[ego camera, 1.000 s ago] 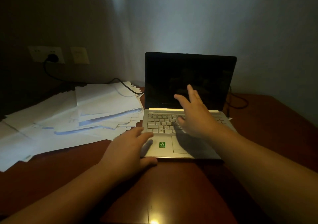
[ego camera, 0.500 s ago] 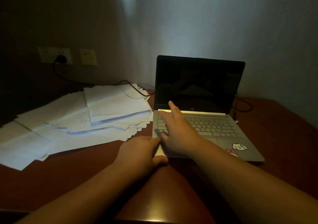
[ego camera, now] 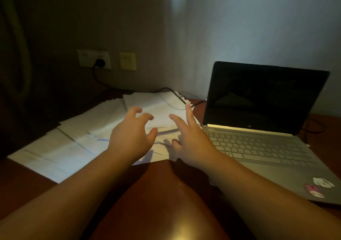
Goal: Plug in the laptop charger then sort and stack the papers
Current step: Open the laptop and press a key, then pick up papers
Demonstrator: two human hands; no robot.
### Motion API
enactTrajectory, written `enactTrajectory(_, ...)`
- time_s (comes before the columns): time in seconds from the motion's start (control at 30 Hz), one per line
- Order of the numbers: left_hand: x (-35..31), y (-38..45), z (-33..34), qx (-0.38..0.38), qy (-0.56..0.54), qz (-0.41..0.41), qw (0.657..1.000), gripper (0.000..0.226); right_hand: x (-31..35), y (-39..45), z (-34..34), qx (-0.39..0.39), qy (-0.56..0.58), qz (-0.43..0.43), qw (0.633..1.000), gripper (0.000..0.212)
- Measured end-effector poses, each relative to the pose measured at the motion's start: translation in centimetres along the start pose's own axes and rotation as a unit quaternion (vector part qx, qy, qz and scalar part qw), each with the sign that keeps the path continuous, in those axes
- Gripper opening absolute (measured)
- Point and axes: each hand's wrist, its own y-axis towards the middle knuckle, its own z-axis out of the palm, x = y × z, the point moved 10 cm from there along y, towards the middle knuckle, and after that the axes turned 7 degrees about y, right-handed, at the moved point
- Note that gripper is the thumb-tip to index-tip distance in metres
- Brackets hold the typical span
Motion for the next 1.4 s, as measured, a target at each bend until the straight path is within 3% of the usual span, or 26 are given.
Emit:
enactTrajectory(0.17,3.7,2.4,-0.2,-0.062,-0.04,-0.058,0.996,0.06,2.1,3.2,0.9,-0.038,0.011,-0.054,0.998,0.097)
enactTrajectory(0.27,5.3,3.5,0.1,-0.082,-0.066,-0.093,0.99,0.062,2.8,5.2,1.4,-0.029,-0.001,-0.065,0.997,0.1)
enactTrajectory(0.47,7.6,3.5,1.1,-0.136,-0.157,-0.118,0.971,0.057,3.5,8.0,4.2,0.049,-0.064,-0.06,0.995,0.061)
enactTrajectory(0.6,9.0,2.9,1.8,-0.142,-0.223,-0.164,0.95,0.053,3.1,7.7,6.7,0.072,-0.034,-0.02,0.997,0.052)
enactTrajectory(0.7,8.8,2.6,2.0,-0.138,-0.238,-0.16,0.948,0.051,3.9,6.7,7.0,0.031,-0.034,-0.033,0.998,0.037)
enactTrajectory(0.8,8.2,2.8,2.3,-0.127,-0.243,-0.146,0.95,0.049,3.9,6.9,5.7,-0.024,-0.014,-0.03,0.999,0.037)
enactTrajectory(0.9,8.0,2.9,2.5,-0.117,-0.253,-0.139,0.95,0.047,2.9,7.2,5.7,-0.025,-0.025,-0.017,0.999,0.019)
enactTrajectory(1.03,7.9,2.6,2.8,-0.103,-0.306,-0.138,0.936,0.043,2.6,7.2,4.7,-0.09,0.019,-0.029,0.995,0.015)
enactTrajectory(1.1,8.2,2.4,3.2,-0.09,-0.399,-0.16,0.898,0.037,3.2,7.1,4.1,-0.121,0.036,-0.05,0.991,0.016)
enactTrajectory(1.23,8.2,1.8,5.4,-0.031,-0.626,-0.258,0.735,0.027,4.1,6.5,3.6,-0.165,0.085,-0.091,0.978,0.032)
enactTrajectory(1.4,7.5,2.5,5.8,-0.021,-0.664,-0.256,0.702,0.041,4.4,6.5,4.2,-0.159,0.11,-0.106,0.975,0.04)
